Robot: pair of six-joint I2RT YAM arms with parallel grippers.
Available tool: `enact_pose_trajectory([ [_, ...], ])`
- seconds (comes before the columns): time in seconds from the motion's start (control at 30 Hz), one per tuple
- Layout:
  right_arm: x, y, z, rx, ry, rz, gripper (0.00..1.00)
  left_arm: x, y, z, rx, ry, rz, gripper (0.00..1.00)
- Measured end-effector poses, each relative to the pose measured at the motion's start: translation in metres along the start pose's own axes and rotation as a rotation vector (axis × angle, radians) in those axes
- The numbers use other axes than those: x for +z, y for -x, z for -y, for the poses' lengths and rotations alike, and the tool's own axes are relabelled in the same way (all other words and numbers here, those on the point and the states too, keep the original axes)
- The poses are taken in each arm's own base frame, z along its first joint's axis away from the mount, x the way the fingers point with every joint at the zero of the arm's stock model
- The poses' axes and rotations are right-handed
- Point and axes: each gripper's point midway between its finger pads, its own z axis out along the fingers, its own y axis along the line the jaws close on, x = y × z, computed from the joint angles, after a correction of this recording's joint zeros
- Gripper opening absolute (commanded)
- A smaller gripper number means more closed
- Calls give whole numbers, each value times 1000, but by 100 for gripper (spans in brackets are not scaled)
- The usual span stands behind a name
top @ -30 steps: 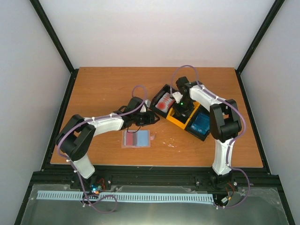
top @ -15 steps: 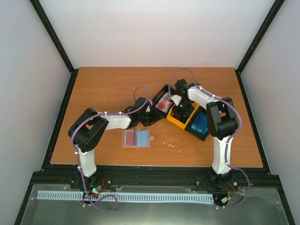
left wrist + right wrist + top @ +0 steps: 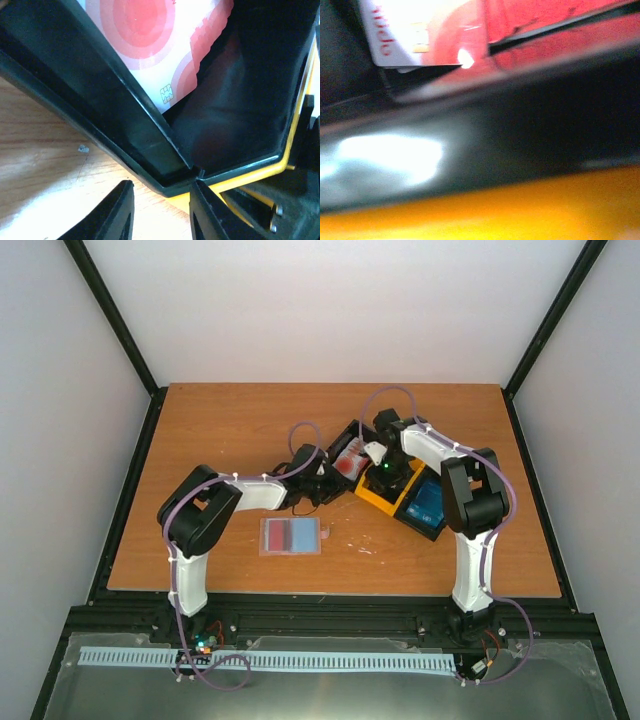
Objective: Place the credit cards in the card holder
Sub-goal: Pick up the credit card from the storage box.
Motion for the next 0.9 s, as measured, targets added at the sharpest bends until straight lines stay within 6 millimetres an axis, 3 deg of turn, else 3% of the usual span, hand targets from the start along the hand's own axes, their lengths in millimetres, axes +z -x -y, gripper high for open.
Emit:
enact_pose_trajectory([
  [0.17, 0, 1, -13, -16, 89, 17, 56, 3, 2, 1, -4, 2, -4, 28],
  [0.9, -10, -6, -23, 24, 233, 30, 49, 8, 1, 8, 3, -6, -38, 24],
])
